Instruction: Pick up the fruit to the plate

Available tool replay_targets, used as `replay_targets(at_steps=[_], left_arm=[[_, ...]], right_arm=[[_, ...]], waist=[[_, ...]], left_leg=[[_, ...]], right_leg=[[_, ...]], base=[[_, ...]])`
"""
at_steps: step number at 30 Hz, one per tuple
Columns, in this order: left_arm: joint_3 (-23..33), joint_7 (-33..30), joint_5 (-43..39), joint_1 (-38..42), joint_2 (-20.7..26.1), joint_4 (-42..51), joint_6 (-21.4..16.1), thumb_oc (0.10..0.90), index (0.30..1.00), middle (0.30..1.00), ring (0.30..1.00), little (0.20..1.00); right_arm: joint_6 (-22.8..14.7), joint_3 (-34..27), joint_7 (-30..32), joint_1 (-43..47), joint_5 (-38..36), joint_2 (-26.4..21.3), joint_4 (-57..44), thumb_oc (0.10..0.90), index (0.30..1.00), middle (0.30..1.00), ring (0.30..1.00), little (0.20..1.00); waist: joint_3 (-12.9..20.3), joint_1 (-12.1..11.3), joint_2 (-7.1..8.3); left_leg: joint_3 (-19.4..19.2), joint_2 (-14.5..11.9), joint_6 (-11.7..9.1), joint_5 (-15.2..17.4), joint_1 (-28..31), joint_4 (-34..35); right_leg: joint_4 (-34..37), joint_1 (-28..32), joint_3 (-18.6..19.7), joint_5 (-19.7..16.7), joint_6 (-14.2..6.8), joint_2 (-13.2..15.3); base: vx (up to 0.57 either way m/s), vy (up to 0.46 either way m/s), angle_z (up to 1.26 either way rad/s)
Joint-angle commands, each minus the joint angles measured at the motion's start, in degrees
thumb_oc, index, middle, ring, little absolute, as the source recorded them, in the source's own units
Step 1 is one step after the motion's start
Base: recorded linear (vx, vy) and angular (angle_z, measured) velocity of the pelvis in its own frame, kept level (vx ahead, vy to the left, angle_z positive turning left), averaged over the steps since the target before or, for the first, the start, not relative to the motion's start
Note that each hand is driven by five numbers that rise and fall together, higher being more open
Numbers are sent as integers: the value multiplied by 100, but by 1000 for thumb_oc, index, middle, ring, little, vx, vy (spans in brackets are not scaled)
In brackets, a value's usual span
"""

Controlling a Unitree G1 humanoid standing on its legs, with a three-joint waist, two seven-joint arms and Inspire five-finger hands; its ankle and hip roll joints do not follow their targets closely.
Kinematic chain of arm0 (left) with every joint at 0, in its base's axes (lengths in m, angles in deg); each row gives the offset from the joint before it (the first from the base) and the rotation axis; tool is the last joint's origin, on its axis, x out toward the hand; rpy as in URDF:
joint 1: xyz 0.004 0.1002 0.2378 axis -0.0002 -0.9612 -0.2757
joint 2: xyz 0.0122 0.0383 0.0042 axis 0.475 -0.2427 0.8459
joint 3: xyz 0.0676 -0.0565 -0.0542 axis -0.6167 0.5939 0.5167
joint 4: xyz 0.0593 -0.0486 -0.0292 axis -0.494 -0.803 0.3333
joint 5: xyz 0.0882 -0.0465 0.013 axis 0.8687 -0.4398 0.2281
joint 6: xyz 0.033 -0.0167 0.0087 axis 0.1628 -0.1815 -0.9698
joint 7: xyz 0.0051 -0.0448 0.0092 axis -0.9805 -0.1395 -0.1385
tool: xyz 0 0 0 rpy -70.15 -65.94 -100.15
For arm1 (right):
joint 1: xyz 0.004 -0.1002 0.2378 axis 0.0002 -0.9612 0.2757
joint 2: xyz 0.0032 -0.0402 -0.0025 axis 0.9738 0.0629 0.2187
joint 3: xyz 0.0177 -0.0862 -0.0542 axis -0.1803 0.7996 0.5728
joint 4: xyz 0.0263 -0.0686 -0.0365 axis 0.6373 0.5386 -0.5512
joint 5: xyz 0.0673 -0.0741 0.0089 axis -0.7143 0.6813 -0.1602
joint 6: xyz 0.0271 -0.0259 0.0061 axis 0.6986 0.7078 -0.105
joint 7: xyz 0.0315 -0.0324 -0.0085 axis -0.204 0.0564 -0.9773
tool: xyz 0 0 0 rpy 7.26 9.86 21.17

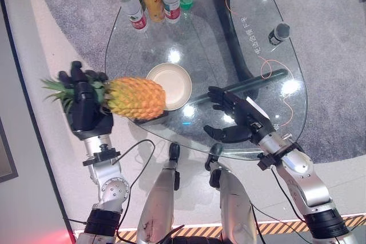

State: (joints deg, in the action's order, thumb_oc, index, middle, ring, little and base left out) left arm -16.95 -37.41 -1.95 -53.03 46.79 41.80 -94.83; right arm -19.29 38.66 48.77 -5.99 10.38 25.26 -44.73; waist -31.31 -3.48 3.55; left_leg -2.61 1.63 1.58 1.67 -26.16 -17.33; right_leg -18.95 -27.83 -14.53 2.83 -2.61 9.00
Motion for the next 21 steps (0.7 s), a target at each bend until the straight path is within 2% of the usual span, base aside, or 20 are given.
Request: replay_targets(at_steps=[1, 8, 11, 15, 18, 21], left_arm=[[214, 319, 446, 256, 209, 1212, -327, 100, 300, 300, 300, 200], [268, 235, 685, 271, 202, 1127, -373, 100, 300, 300, 300, 200], [233, -231, 1398, 310, 219, 1065, -585, 100, 300, 300, 300, 200], [155, -1156, 2516, 461, 273, 916, -857, 100, 300, 300, 300, 200], [74, -1862, 3349, 619, 298, 791, -939, 100, 300, 300, 300, 200], [2, -2309, 3957, 846, 337, 612, -981, 100, 300, 300, 300, 200]], right_arm=[[-686, -249, 123, 257, -113, 29, -684, 800, 900, 900, 900, 900], [-465, -311, -34, 186, -82, -29, -672, 800, 900, 900, 900, 900], [-299, -190, -100, 179, -161, -59, -668, 800, 900, 900, 900, 900], [-125, 25, -218, 260, -337, -79, -579, 800, 900, 900, 900, 900], [88, 249, -259, 383, -350, -80, -461, 800, 900, 900, 900, 900], [252, 433, -258, 542, -444, -95, -323, 800, 900, 900, 900, 900]], waist=[[152, -14, -8], [152, 19, -40], [152, 25, -51], [152, 39, -68], [152, 54, -65], [152, 85, -52]], left_leg=[[-187, 268, 147, 376, 35, -269], [-206, 242, 136, 388, -19, -312], [-198, 231, 130, 384, -90, -360], [-210, 209, 105, 375, -223, -419], [-222, 196, 83, 410, -329, -500], [-248, 178, 64, 398, -464, -549]], right_leg=[[-461, 28, 136, -197, -363, -293], [-553, -55, 126, -170, -362, -259], [-594, -130, 130, -144, -339, -264], [-655, -276, 135, -100, -320, -271], [-707, -380, 153, -49, -309, -280], [-734, -512, 174, -57, -298, -284]], base=[[0, 0, 0], [9, 6, -3], [0, 0, 0], [0, 0, 0], [4, 11, 0], [-1, 42, -1]])
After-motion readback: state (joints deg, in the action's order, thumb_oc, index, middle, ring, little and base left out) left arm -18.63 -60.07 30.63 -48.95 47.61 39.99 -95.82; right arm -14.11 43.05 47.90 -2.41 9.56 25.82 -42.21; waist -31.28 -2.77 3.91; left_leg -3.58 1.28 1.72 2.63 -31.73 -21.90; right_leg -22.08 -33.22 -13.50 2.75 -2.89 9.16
